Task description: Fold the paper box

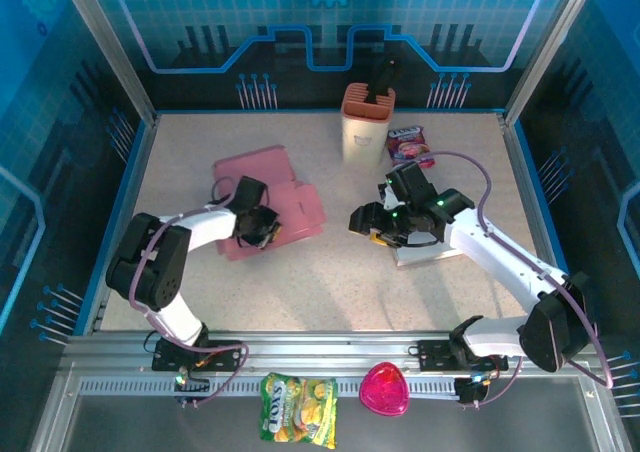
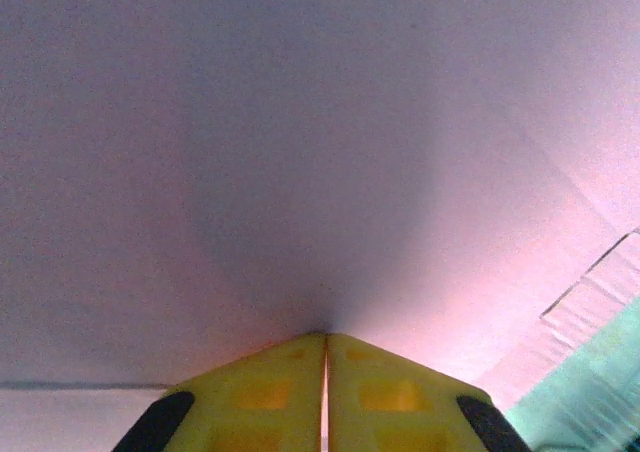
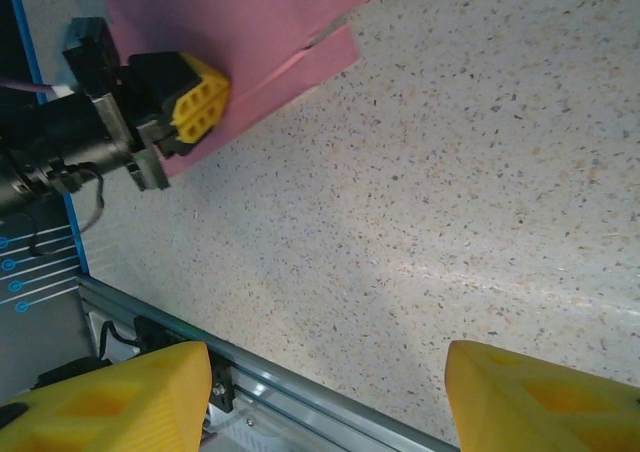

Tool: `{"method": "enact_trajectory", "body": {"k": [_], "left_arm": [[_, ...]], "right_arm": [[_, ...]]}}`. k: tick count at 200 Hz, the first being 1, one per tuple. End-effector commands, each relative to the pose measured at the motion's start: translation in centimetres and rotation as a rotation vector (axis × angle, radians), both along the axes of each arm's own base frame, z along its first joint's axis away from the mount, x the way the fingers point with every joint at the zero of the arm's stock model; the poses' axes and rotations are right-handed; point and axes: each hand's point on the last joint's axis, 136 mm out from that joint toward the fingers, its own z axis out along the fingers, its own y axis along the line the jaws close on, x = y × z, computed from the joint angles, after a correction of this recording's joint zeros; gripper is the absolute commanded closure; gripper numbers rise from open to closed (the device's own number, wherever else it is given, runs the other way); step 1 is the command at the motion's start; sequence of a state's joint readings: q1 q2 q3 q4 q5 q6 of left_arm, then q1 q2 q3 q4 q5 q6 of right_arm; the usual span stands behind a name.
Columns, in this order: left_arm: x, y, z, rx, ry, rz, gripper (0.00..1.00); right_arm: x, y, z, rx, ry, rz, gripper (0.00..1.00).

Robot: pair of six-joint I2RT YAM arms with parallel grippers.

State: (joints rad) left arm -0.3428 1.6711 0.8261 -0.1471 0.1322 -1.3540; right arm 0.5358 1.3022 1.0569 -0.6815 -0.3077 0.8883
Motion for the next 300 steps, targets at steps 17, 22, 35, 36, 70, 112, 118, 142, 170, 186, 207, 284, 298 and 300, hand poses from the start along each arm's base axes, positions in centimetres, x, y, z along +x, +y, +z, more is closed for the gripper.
{"method": "enact_trajectory", "body": {"k": [17, 22, 35, 36, 70, 112, 118, 142, 170, 186, 207, 284, 298, 300], "left_arm": [[0.6, -7.1, 1.4, -0.214, -0.062, 0.167, 0.91], [0.8, -8.0, 1.9, -0.229, -0.073, 0.148, 0.9], [1.0, -10.2, 3.7, -0.251, -0.088, 0.08, 0.86], [1.0, -10.3, 3.9, -0.252, -0.09, 0.076, 0.86], [-0.7, -7.3, 8.3, -0.125, -0.146, 0.01, 0.78], [-1.8, 3.0, 8.5, 0.045, -0.123, -0.09, 0.68], [-1.6, 4.0, 8.3, 0.046, -0.122, -0.114, 0.68], [-0.2, 7.1, 7.2, 0.071, -0.12, -0.199, 0.67], [1.7, 8.8, 6.6, 0.044, -0.134, -0.221, 0.72], [2.4, 8.6, 6.7, 0.039, -0.157, -0.24, 0.75], [2.5, 8.6, 6.1, 0.04, -0.146, -0.249, 0.77], [0.7, 8.1, 2.8, 0.015, -0.094, -0.263, 0.8], [0.6, 8.0, 2.6, 0.015, -0.088, -0.271, 0.8], [0.5, 8.0, 2.5, 0.015, -0.085, -0.271, 0.8]], "right_arm": [[-0.6, 0.6, -1.7, 0.069, 0.073, -0.029, 0.35], [-0.7, 0.7, -1.9, 0.081, 0.081, -0.036, 0.35], [-0.6, 1.0, -2.5, 0.108, 0.101, -0.06, 0.35], [-0.7, 1.0, -2.6, 0.108, 0.105, -0.062, 0.35], [-0.6, 1.5, -4.5, 0.157, 0.141, -0.16, 0.35], [0.3, 4.2, -6.0, 0.272, 0.12, -0.263, 0.35], [0.5, 4.7, -6.1, 0.292, 0.108, -0.28, 0.35], [1.2, 6.4, -6.5, 0.33, 0.073, -0.309, 0.35], [1.8, 7.3, -8.1, 0.325, 0.068, -0.352, 0.34], [2.3, 7.7, -9.0, 0.36, 0.067, -0.385, 0.35], [2.9, 8.1, -10.1, 0.37, 0.071, -0.402, 0.35], [3.3, 8.5, -13.1, 0.336, 0.071, -0.414, 0.35], [3.4, 8.6, -13.3, 0.339, 0.069, -0.412, 0.35], [3.5, 8.6, -13.4, 0.339, 0.069, -0.411, 0.35]]}}
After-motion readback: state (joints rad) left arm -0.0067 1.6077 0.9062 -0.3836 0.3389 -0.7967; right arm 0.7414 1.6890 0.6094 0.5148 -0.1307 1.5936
